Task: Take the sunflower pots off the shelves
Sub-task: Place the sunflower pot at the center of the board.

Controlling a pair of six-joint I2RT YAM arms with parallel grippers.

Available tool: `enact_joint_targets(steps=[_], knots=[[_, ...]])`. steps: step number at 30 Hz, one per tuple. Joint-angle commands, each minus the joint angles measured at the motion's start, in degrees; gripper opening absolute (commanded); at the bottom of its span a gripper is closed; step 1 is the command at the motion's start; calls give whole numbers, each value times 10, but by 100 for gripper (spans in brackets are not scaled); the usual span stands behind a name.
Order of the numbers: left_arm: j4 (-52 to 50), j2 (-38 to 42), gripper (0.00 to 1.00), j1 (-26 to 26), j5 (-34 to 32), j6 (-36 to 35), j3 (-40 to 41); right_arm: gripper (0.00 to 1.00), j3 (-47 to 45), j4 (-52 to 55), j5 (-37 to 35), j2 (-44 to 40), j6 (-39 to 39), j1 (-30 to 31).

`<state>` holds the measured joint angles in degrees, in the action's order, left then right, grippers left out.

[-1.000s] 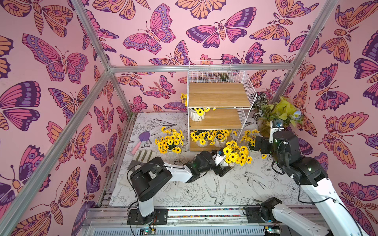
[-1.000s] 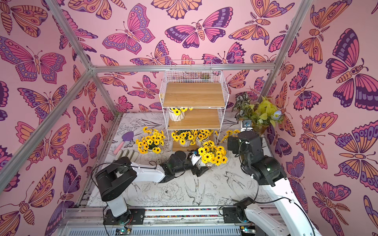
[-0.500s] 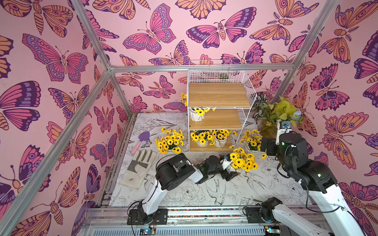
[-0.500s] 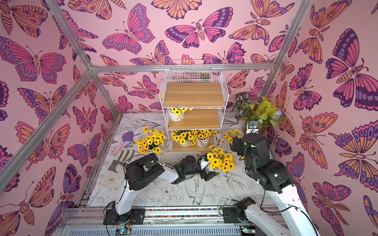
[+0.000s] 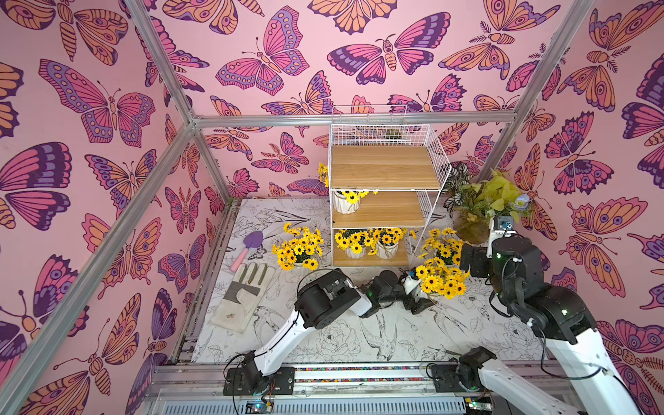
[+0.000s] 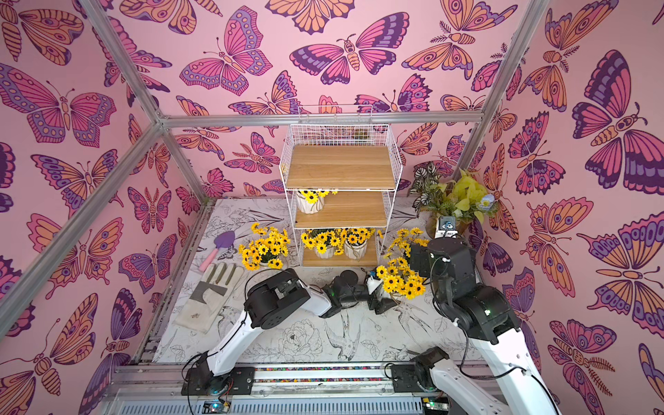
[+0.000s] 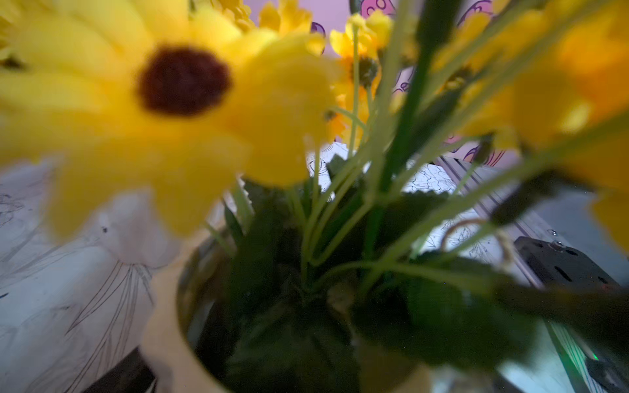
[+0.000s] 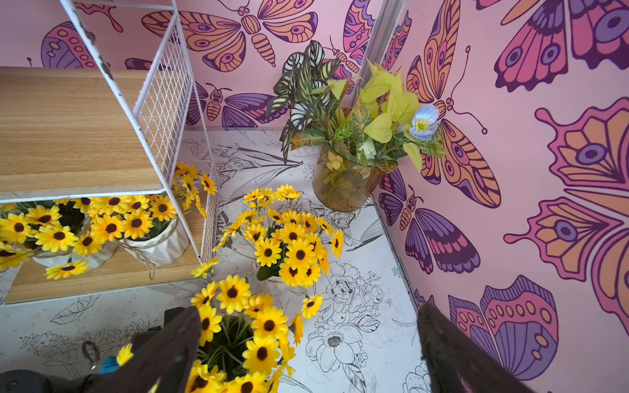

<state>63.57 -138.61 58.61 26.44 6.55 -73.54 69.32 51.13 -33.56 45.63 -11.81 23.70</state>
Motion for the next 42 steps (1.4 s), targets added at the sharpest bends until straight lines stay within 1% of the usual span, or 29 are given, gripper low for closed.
enact_joint_targets(steps=[1, 9, 14, 18, 21, 25, 26, 32, 39, 42], knots=[[29, -25, 55, 5, 33, 13, -40, 99, 0, 19, -9, -4, -11, -3], [-12, -95, 59, 14, 63, 15, -135, 99, -6, 22, -10, -7, -15, -3], [-44, -146, 62, 16, 86, 19, -211, 99, -3, 24, -11, -4, -16, -3], [-54, -178, 70, 20, 99, 19, -258, 99, -1, 32, -15, -2, -17, -3], [-69, -183, 78, 22, 100, 10, -271, 99, -5, 32, -18, -5, -15, -3], [-75, -168, 91, 22, 92, -1, -254, 99, -14, 23, -16, -5, -10, -2], [-74, -162, 100, 22, 89, -4, -244, 99, -14, 23, -15, -4, -9, -3], [-56, -121, 100, 21, 76, -16, -178, 99, -24, 14, -4, -11, -11, -3], [-20, -80, 100, 18, 60, -10, -110, 99, -40, -7, 30, 0, 5, -3], [-43, -61, 100, 16, 58, -14, -91, 99, -48, -21, 34, 10, 9, -3]])
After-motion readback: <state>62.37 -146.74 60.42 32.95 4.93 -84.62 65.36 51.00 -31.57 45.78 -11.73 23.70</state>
